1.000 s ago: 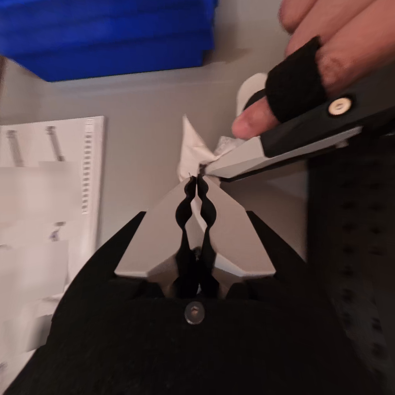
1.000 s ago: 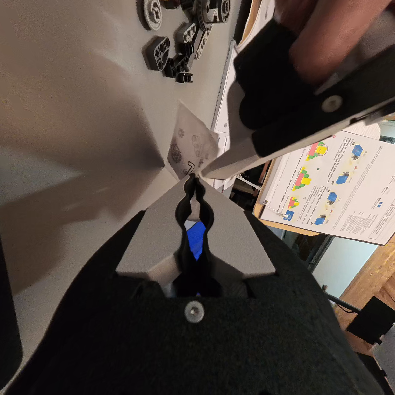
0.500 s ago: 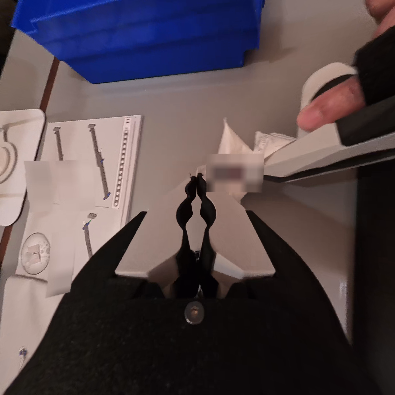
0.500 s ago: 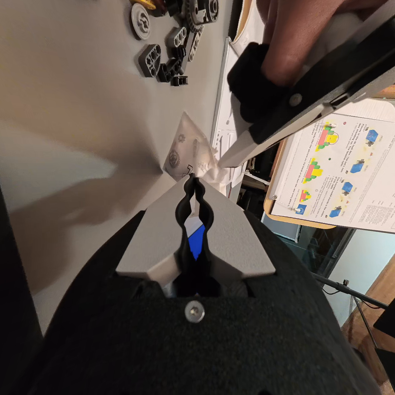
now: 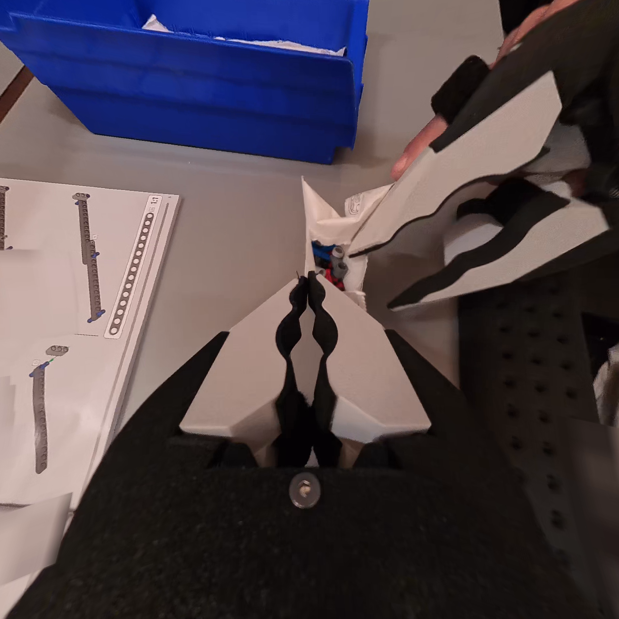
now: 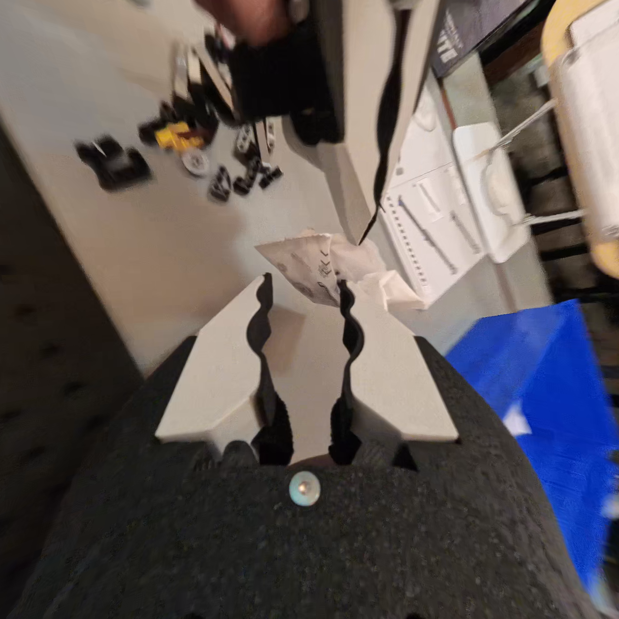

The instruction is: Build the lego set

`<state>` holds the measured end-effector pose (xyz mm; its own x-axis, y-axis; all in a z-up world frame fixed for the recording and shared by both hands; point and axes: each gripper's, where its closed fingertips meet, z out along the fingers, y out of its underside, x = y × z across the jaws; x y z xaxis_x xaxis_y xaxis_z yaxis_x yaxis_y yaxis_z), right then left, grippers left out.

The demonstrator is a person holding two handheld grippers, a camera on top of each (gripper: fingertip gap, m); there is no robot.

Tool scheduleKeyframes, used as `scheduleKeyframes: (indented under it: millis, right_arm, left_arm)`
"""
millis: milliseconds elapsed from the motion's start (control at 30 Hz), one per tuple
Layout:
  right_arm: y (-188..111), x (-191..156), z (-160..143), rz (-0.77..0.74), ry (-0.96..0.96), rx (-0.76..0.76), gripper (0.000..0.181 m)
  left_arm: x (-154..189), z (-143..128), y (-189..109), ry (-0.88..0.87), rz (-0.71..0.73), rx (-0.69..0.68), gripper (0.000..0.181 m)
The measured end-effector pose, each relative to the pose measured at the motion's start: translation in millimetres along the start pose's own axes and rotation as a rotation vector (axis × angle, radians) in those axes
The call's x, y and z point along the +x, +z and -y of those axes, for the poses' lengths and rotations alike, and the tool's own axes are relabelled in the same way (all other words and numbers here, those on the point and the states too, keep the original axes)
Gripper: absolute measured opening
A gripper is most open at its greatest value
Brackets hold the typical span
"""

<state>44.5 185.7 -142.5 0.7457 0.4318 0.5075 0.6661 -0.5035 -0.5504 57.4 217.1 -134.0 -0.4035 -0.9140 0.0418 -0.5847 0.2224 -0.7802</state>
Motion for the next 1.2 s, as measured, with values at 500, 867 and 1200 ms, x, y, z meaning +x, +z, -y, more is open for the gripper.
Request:
scheduleKeyframes:
  millis: [500, 867, 1200]
  right_arm:
    - [14, -6, 9, 0.025, 0.037, -0.036, 0.000]
    - [16, -3, 9, -0.131, -0.123, -0.077, 0.000]
    - [8, 4, 5, -0.131, -0.051, -0.038, 0.000]
  left_arm:
    - [8, -3, 8, 0.035, 0.018, -0.023, 0.000]
    - [-16, -17, 3, -0.009, 0.109, -0.074, 0.000]
    - [-13, -16, 6, -0.066, 0.074, -0.037, 0.000]
